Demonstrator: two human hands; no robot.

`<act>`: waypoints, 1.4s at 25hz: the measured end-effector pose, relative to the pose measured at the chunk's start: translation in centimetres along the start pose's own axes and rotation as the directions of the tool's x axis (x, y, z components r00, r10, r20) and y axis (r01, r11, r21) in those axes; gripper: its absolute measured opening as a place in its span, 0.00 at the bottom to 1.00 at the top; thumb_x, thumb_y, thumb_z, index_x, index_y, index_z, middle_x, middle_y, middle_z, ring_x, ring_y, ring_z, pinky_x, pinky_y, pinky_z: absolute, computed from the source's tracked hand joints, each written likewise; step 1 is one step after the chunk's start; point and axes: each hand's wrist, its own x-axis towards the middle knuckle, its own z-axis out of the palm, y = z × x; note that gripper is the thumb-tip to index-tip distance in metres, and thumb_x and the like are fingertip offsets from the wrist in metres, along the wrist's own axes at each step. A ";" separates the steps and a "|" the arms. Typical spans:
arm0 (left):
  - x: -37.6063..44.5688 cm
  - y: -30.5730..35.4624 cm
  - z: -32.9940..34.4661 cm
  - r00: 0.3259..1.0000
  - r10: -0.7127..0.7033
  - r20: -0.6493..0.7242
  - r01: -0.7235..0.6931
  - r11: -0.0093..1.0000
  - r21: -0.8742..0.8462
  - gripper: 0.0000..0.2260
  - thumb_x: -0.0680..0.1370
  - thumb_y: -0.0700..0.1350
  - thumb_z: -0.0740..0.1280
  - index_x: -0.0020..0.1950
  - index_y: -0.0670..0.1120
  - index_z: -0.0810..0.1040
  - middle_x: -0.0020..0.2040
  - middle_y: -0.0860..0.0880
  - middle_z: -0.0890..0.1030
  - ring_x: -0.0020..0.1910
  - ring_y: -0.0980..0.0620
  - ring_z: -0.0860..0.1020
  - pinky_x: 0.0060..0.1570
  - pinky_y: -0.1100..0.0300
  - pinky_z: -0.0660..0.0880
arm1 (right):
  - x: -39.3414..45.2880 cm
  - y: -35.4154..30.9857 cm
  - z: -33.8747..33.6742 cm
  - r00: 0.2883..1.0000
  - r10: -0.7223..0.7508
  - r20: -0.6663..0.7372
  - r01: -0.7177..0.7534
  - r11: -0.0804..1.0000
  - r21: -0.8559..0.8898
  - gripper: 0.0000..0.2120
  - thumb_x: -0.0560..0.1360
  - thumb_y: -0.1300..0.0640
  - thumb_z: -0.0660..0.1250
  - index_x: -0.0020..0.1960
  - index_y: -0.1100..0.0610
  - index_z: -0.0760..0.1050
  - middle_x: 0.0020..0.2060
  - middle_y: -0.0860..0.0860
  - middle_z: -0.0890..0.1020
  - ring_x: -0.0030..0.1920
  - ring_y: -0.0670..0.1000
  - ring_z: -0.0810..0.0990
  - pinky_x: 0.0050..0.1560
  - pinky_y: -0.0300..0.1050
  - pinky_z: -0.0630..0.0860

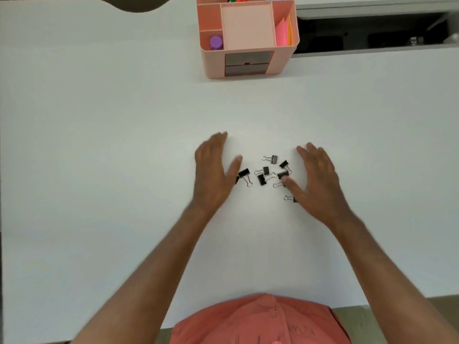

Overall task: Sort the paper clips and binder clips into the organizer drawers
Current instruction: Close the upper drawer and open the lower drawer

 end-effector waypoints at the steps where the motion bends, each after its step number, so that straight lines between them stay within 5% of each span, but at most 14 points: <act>1: -2.9 0.0 0.5 0.996 0.055 0.070 -0.062 0.993 0.100 0.30 0.82 0.56 0.64 0.79 0.42 0.62 0.79 0.44 0.65 0.80 0.45 0.59 0.80 0.52 0.53 | -1.7 0.9 1.0 0.999 -0.042 -0.004 0.042 0.998 -0.044 0.40 0.77 0.36 0.65 0.82 0.52 0.56 0.82 0.51 0.55 0.83 0.54 0.48 0.81 0.55 0.52; 5: -9.6 0.8 2.1 0.974 0.058 0.218 -0.139 0.918 0.372 0.36 0.83 0.62 0.57 0.83 0.44 0.48 0.84 0.47 0.48 0.83 0.48 0.43 0.81 0.45 0.46 | -5.1 0.5 4.1 0.996 -0.063 -0.060 0.059 0.997 -0.058 0.45 0.77 0.33 0.62 0.83 0.54 0.48 0.83 0.53 0.47 0.82 0.56 0.40 0.81 0.59 0.45; 11: -9.0 1.2 2.5 0.968 0.050 0.244 -0.144 0.913 0.381 0.37 0.83 0.61 0.55 0.83 0.44 0.44 0.84 0.46 0.42 0.83 0.47 0.39 0.81 0.45 0.45 | -2.7 -2.5 5.9 0.976 -0.151 -0.159 0.147 0.988 -0.038 0.40 0.81 0.41 0.61 0.83 0.59 0.48 0.83 0.56 0.48 0.83 0.56 0.43 0.81 0.59 0.48; 16: -8.0 0.9 2.1 0.951 0.107 0.290 -0.193 0.938 0.287 0.36 0.83 0.58 0.58 0.83 0.44 0.45 0.84 0.46 0.45 0.83 0.48 0.40 0.81 0.45 0.47 | -1.4 -3.9 6.7 0.962 -0.251 -0.107 0.250 0.968 -0.026 0.33 0.84 0.45 0.56 0.83 0.59 0.51 0.83 0.55 0.51 0.83 0.54 0.45 0.81 0.58 0.50; 19: -7.3 1.0 1.4 0.935 0.171 0.312 -0.215 0.970 0.113 0.34 0.83 0.50 0.60 0.83 0.44 0.46 0.84 0.48 0.46 0.83 0.51 0.42 0.81 0.46 0.49 | -1.0 -4.4 5.7 0.973 -0.223 -0.063 0.232 0.944 0.234 0.30 0.84 0.50 0.59 0.82 0.56 0.54 0.83 0.50 0.54 0.82 0.47 0.49 0.81 0.46 0.50; 21: -6.1 1.3 0.6 0.951 0.166 0.259 -0.144 0.984 -0.101 0.32 0.84 0.45 0.62 0.83 0.45 0.49 0.84 0.48 0.50 0.83 0.54 0.48 0.81 0.51 0.51 | 0.1 -4.8 4.1 0.975 -0.159 -0.157 0.211 0.890 0.405 0.25 0.84 0.54 0.61 0.80 0.55 0.61 0.80 0.50 0.61 0.80 0.46 0.58 0.79 0.41 0.56; 23: -3.5 1.8 -0.1 0.992 0.065 0.105 -0.039 0.973 -0.229 0.29 0.83 0.45 0.64 0.82 0.45 0.56 0.82 0.48 0.59 0.80 0.52 0.60 0.79 0.53 0.59 | 2.5 -5.5 2.4 0.947 -0.102 -0.303 0.223 0.890 0.397 0.20 0.83 0.58 0.62 0.75 0.55 0.68 0.73 0.50 0.70 0.74 0.50 0.68 0.74 0.49 0.67; 26: 3.2 3.3 -1.7 0.966 -0.254 -0.045 0.215 0.889 -0.404 0.26 0.82 0.49 0.67 0.78 0.46 0.64 0.75 0.49 0.69 0.68 0.51 0.73 0.70 0.54 0.71 | 7.4 -7.4 -0.1 0.970 -0.088 -0.228 0.168 0.918 0.360 0.21 0.81 0.56 0.62 0.73 0.49 0.68 0.68 0.48 0.72 0.65 0.50 0.74 0.64 0.53 0.76; 29: 11.5 4.5 -4.1 0.874 -0.486 0.005 0.388 0.691 -0.610 0.27 0.80 0.58 0.66 0.76 0.49 0.67 0.72 0.51 0.73 0.67 0.52 0.73 0.69 0.56 0.70 | 12.1 -9.5 -1.6 0.987 -0.155 -0.028 0.158 0.964 0.214 0.29 0.81 0.53 0.63 0.79 0.47 0.58 0.70 0.53 0.71 0.69 0.54 0.72 0.64 0.57 0.75; 31: 15.3 4.7 -5.1 0.830 -0.549 0.100 0.460 0.572 -0.679 0.31 0.77 0.66 0.64 0.76 0.52 0.66 0.74 0.51 0.72 0.71 0.49 0.71 0.72 0.48 0.69 | 14.1 -10.4 -2.1 0.984 -0.176 0.026 0.174 0.982 0.070 0.34 0.80 0.52 0.64 0.82 0.48 0.52 0.68 0.56 0.73 0.66 0.59 0.73 0.61 0.56 0.75; 35: 17.2 4.4 -5.0 0.814 -0.565 0.133 0.504 0.575 -0.644 0.33 0.76 0.69 0.63 0.77 0.54 0.65 0.77 0.52 0.69 0.74 0.48 0.68 0.72 0.42 0.69 | 16.3 -11.1 -1.7 0.977 -0.213 -0.008 0.209 0.962 -0.175 0.39 0.79 0.51 0.65 0.83 0.47 0.47 0.60 0.57 0.76 0.62 0.59 0.73 0.45 0.50 0.72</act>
